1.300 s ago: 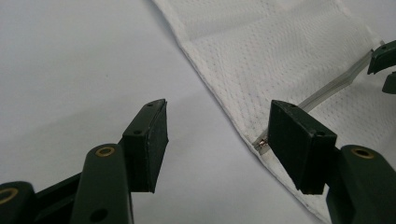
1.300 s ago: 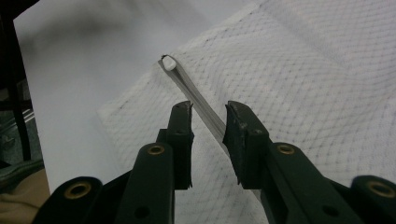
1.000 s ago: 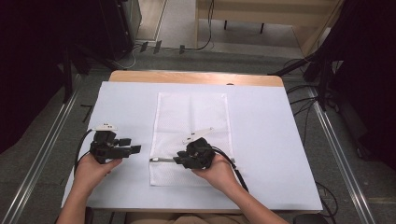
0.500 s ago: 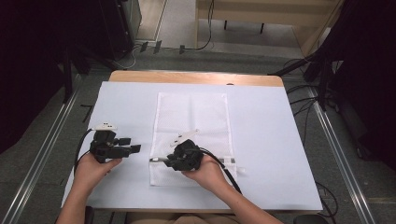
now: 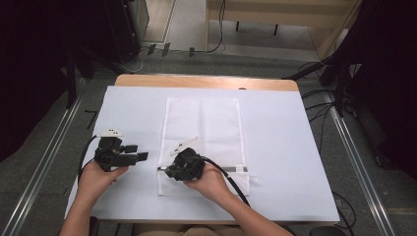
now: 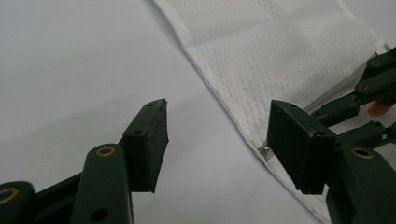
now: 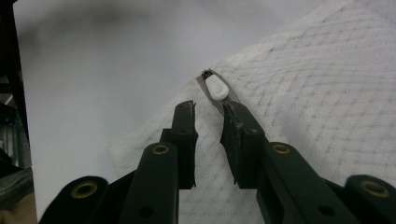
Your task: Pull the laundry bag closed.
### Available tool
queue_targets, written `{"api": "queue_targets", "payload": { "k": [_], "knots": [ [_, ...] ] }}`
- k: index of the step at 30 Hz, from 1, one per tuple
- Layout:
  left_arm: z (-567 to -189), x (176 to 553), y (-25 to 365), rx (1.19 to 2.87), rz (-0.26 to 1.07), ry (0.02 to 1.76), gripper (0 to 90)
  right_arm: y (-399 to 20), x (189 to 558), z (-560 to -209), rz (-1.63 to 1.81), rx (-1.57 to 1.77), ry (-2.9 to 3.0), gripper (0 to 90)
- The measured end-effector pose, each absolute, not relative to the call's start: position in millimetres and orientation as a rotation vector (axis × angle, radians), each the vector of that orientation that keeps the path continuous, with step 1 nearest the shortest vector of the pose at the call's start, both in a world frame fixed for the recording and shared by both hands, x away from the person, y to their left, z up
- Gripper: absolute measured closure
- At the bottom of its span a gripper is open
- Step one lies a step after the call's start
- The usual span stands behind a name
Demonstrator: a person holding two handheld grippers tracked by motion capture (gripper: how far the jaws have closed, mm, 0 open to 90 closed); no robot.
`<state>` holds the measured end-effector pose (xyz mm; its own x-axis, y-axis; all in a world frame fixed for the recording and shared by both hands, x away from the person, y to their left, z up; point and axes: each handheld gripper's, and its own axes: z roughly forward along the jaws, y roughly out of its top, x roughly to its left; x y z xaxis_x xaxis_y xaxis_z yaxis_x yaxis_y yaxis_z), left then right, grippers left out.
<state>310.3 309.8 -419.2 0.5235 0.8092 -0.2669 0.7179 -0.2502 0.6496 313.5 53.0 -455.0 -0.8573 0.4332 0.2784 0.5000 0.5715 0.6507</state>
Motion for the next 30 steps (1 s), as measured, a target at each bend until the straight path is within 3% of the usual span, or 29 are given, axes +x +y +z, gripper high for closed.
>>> {"api": "queue_targets", "payload": {
  "k": [18,30],
  "knots": [
    [-419.6,310.9,309.5,2.023,0.152,1.239,38.7,70.5,322.7,-463.5,-1.177,-0.832,-2.662,74.9],
    [-419.8,310.2,309.4,2.027,0.153,1.236,39.0,79.9,326.4,-466.4,-1.151,-0.849,-2.663,84.7]
  ]
}}
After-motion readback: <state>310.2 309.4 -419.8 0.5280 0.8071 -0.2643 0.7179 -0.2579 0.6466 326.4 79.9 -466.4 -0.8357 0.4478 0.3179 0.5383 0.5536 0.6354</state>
